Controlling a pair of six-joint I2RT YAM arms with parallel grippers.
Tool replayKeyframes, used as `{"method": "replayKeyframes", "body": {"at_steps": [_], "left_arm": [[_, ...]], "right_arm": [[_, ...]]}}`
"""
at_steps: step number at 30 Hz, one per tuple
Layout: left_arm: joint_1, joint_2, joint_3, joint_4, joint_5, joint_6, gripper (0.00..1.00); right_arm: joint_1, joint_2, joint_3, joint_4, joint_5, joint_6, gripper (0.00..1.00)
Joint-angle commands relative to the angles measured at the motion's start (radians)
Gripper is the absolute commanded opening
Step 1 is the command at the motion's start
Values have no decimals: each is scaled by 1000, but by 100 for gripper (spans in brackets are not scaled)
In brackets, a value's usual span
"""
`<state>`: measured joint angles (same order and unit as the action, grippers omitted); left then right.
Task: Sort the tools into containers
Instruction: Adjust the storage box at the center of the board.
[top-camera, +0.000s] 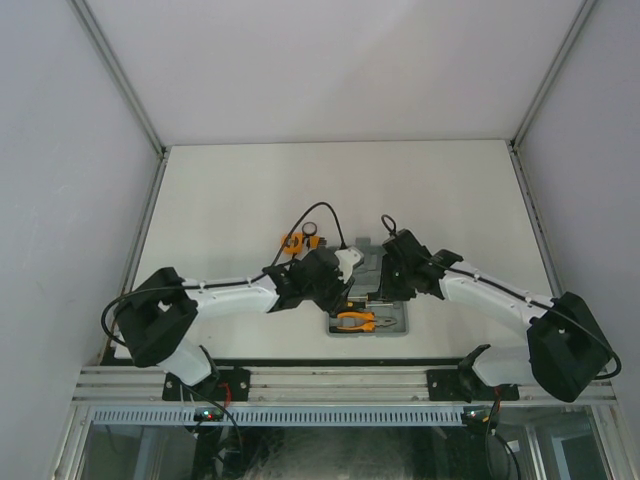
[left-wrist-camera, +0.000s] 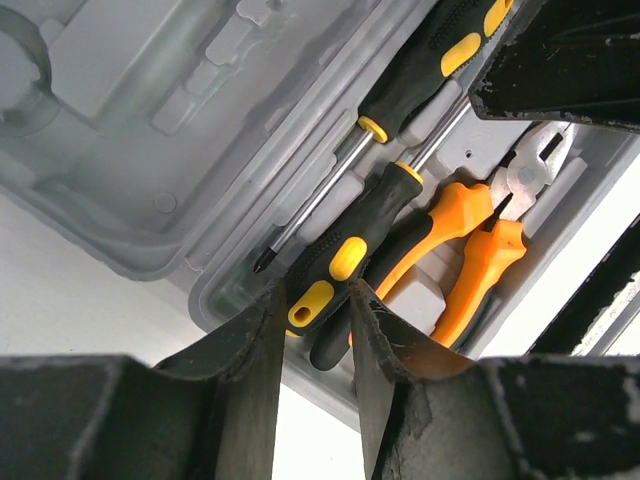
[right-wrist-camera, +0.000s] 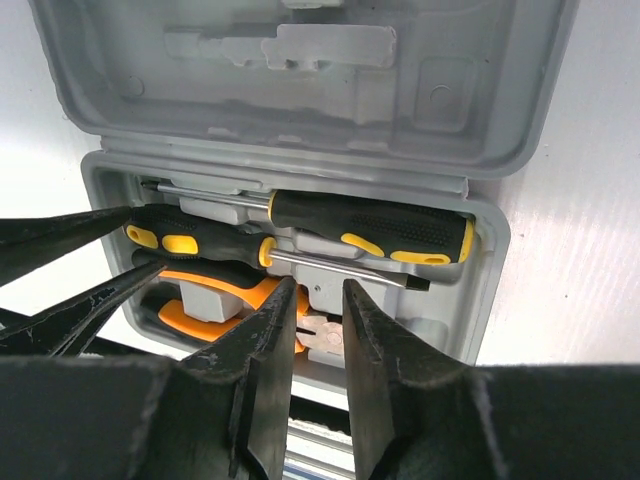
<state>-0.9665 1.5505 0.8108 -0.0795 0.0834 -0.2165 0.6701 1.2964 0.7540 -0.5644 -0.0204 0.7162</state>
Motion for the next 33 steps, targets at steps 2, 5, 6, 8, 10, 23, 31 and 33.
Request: {"method": "replayKeyframes", "body": {"at_steps": [2,5,6,8,10,23,31,33], "left_arm": [[2,-14,-28,43,18,5,36],[2,-61,-41,47,4,-32,36],[3,-85,-44,46,-6,-53,37],[3,-140,-56,48,-16,-89,38],[3,-205,-80,55,-50,-142,40],[-158,-410,-264,50,-91,-350,41],[-263,-318,-271,107,-68,-408,36],[-267,-278,-263,118,-54,-416,35]], "right_arm": [[10,-1,40,16,42,-12,24],[4,-47,35,0,117,-8,25],[-3,-65,33,2,137,-8,25],[-25,-99,25,18,163,-16,26],[-55,-116,22,41,169,-44,27],[-241,51,73,248,-18,-157,27],[-267,143,131,293,-134,-211,25],[-268,176,143,280,-133,-212,24]]}}
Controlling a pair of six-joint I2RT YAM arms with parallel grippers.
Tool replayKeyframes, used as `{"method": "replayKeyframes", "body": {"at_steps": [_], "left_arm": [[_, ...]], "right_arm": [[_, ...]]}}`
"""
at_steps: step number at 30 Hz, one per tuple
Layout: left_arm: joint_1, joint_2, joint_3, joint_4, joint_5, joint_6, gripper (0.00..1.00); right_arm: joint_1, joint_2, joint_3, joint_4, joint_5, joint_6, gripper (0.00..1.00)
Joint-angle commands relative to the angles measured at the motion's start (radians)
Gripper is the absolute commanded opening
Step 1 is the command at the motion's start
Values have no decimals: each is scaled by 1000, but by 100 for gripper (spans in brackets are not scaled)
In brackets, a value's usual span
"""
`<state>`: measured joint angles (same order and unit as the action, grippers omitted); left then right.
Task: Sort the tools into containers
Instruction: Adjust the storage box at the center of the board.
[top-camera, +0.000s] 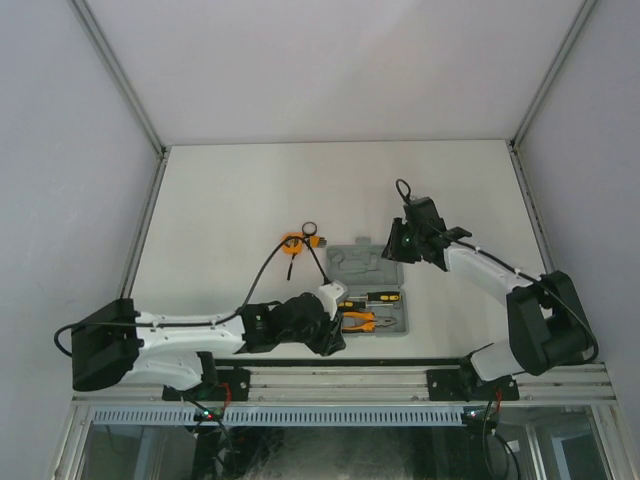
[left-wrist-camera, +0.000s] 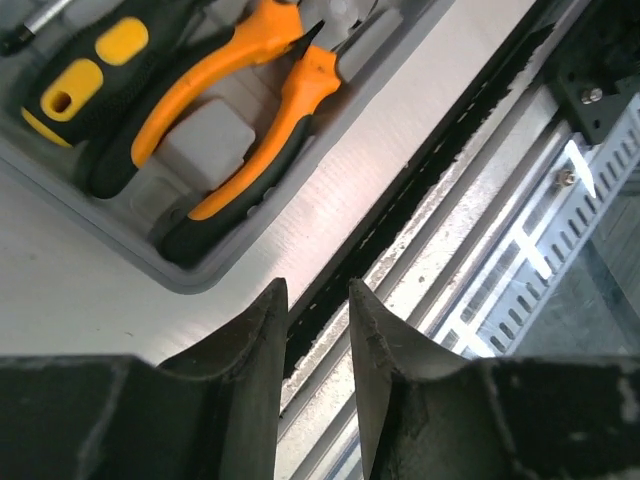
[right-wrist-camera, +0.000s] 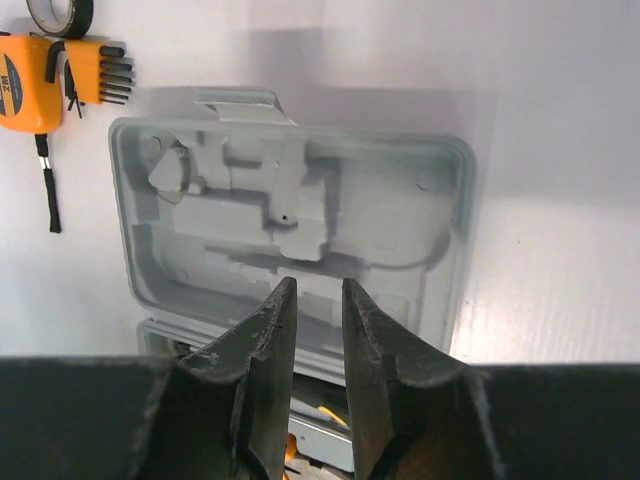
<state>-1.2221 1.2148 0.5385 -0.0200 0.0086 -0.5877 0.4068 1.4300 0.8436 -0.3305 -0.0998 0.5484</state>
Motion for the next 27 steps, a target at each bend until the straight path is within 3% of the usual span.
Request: {"method": "replayKeyframes", "body": {"at_steps": [1,9,17,27], "left_arm": [[-12,83,14,66,29,-47,35],[-20,190,40,77,41,-78,33],[-13,218,77,-16,-86,-134,33],[86,230,107,-105,-145,-129,32]], "right_arm": [[-4,56,58,36,-46,-43,24],[1,119,66,-25,44,-38,21],[33,127,49,-88,96,-39,13],[94,92,-11,-133,83,-30,9]]}}
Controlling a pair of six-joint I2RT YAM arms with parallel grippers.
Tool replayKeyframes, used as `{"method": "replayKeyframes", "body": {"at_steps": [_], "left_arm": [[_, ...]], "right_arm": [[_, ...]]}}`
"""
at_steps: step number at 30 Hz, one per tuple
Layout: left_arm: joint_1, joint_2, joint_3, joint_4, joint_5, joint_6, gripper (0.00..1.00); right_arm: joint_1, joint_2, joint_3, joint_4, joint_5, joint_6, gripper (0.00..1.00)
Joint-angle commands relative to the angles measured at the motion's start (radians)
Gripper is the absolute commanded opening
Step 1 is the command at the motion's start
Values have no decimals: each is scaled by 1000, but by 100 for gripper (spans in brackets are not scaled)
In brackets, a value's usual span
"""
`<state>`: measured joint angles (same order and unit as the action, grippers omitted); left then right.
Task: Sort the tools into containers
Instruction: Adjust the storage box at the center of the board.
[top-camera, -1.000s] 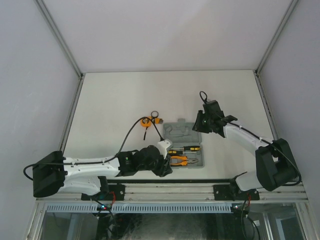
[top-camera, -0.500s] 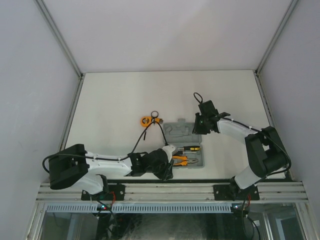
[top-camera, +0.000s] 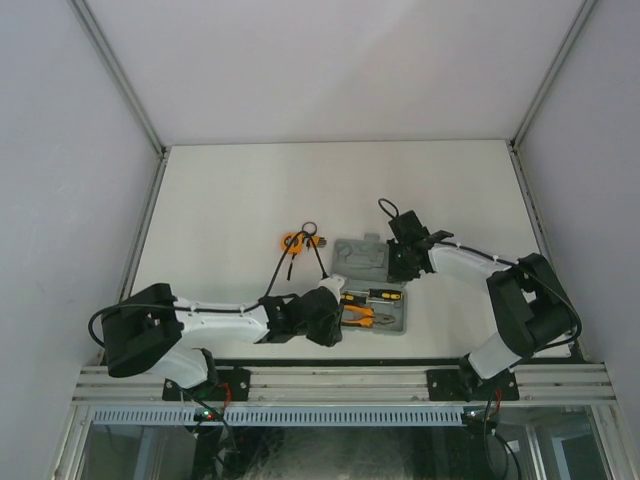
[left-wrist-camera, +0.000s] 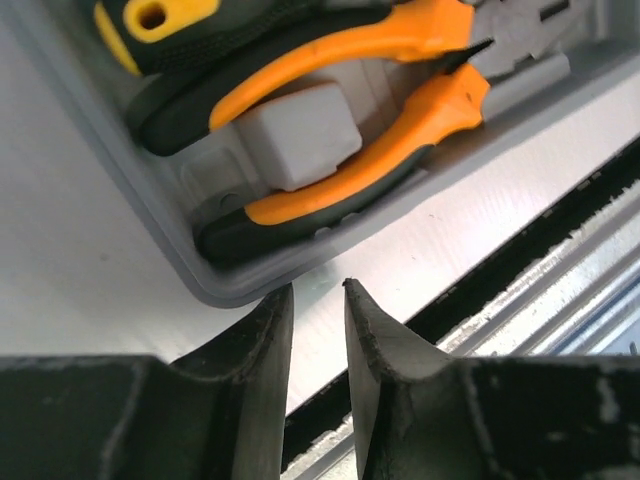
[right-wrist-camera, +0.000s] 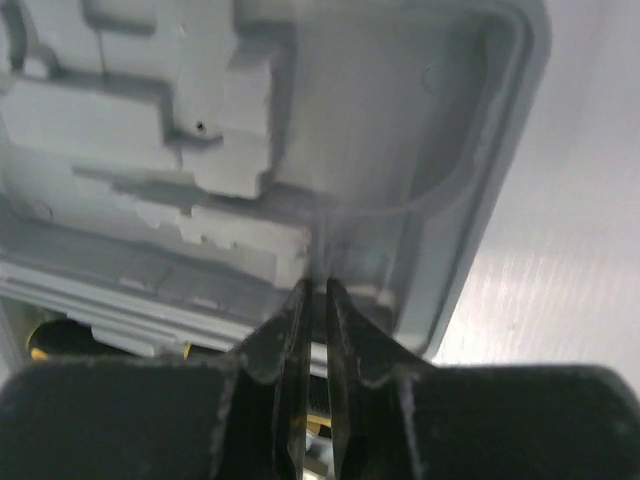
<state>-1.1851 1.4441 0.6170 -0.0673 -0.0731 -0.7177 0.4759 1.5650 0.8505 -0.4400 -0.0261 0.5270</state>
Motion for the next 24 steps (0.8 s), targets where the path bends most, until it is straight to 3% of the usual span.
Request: {"method": "replayKeyframes", "body": {"at_steps": [1,24], "left_arm": [[63,-1,29,-61,-63,7,32],[298,95,232,-150,-36,181,33]], "right_arm": [[30,-46,-24,-28,8,-6,8],[193,-192,-187,-72,-7,137,9]]}}
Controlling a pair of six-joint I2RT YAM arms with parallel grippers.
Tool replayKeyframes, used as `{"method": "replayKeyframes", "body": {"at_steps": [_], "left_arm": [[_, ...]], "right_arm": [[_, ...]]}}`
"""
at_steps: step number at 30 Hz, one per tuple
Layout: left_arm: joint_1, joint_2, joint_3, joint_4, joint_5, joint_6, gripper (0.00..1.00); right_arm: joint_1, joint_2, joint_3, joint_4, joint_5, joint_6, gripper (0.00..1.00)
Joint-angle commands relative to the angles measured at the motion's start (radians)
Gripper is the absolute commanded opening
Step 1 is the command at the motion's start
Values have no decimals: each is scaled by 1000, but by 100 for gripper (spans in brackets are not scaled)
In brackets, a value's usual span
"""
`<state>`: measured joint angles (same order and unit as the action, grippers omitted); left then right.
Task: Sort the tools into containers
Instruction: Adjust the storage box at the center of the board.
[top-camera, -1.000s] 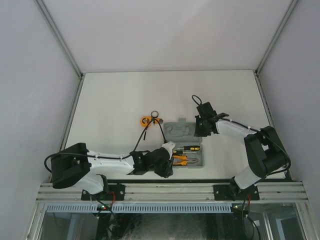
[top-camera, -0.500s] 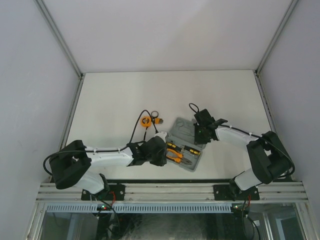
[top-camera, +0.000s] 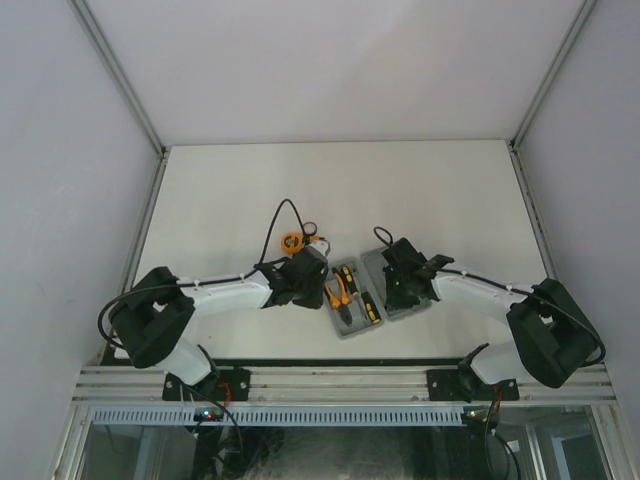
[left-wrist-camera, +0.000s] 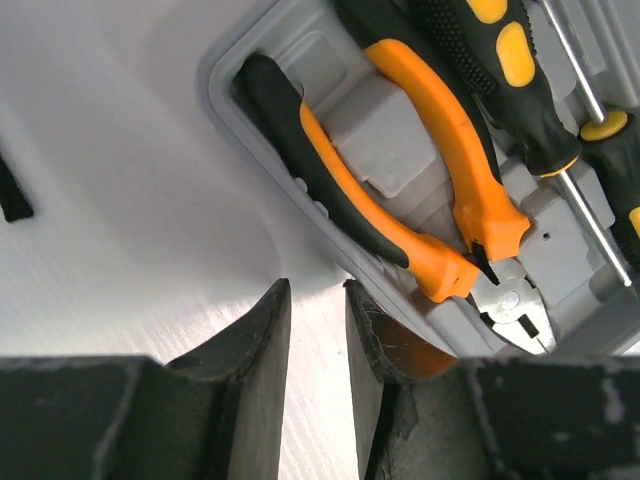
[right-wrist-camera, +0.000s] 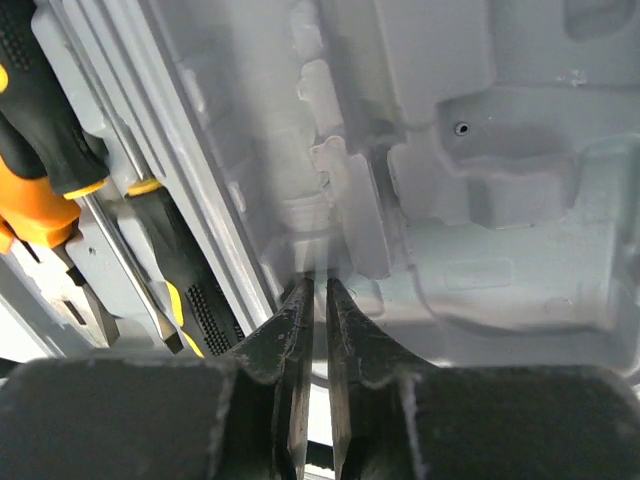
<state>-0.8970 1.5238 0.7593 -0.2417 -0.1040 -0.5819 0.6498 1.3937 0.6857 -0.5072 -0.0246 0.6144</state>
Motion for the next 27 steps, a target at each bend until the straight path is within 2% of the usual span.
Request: {"method": "replayKeyframes", "body": {"at_steps": [1,6,10,15,22,27], "left_arm": [[12,19,99,17,-5,47,33],[18,-13,94,-27,-38,41,33],[20,-103,82,-78,-92,31,34],[21,-188,175,-123,-120,47,37],[21,-36,388,-168,-83,-12,35],[21,79,451,-163,-67,-106,35]], "right_arm": [[19,-25,-22,-7,4,52,9],[16,-105,-22,-41,110,74,13],[21,-240,-22,-57,194,72,15],[29,-380,-23,-49,210,54,15],[63,-446,-44,28,174,108,14],[97,-456,-77,86,162,159,15]]}}
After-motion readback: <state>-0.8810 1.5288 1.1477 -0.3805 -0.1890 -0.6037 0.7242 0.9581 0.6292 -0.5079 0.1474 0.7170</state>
